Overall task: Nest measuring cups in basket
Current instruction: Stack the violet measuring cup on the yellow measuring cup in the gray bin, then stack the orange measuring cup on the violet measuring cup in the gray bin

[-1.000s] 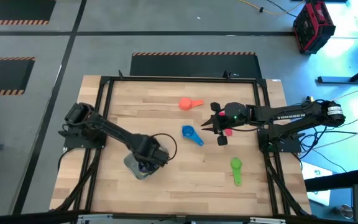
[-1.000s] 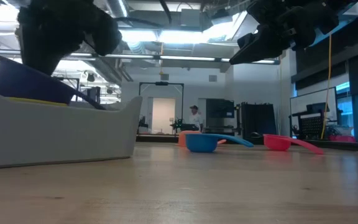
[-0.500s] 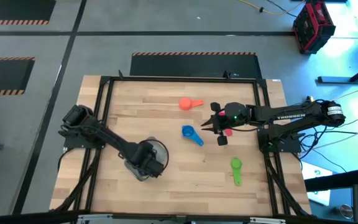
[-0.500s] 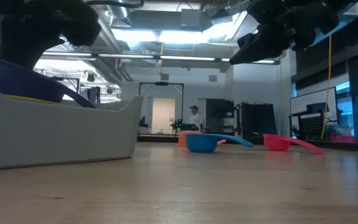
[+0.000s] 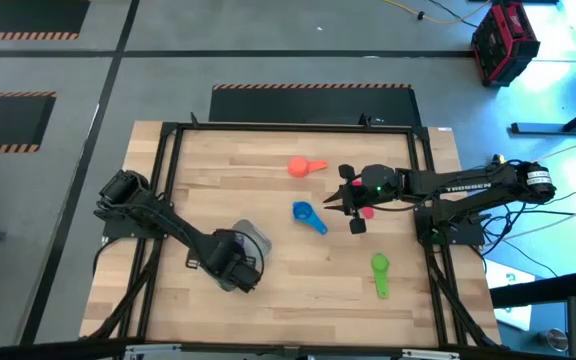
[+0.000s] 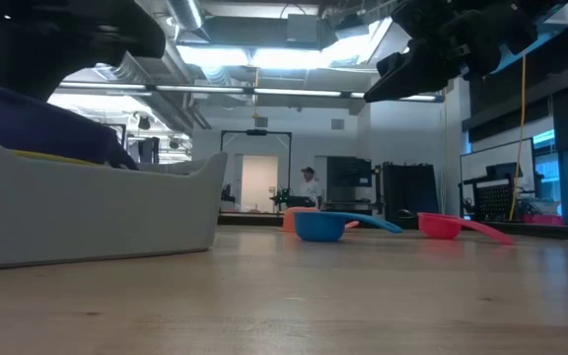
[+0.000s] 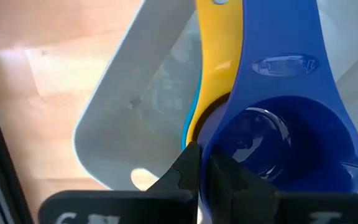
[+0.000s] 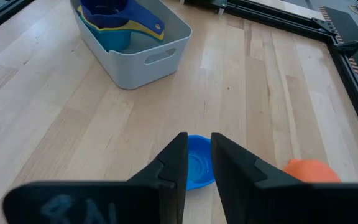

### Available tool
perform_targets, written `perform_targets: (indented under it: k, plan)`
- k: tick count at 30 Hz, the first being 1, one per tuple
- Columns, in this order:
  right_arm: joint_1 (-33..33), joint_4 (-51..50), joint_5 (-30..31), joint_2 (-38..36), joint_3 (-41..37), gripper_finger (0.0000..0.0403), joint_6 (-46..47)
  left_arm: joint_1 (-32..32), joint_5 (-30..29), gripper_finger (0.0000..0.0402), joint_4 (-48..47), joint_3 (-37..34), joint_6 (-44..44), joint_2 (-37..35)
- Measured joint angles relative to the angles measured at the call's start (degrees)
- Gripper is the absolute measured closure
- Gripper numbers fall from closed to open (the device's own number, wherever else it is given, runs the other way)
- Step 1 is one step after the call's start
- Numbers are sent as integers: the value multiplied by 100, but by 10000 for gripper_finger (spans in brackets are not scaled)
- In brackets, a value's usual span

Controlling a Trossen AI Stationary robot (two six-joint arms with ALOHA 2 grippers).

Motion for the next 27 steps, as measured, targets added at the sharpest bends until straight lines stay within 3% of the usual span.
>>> perform_targets:
  k: [5,15,27]
  plan:
    - [-1,0,0,0,0,327,0,-20,19,392,2,2,-557,-2]
    - [-2,0,0,0,0,327,-3,-18,313,359,2,2,-602,-2]
    - [0,0,0,0,0,327,-20,-18,294,285,3,0,-503,-2]
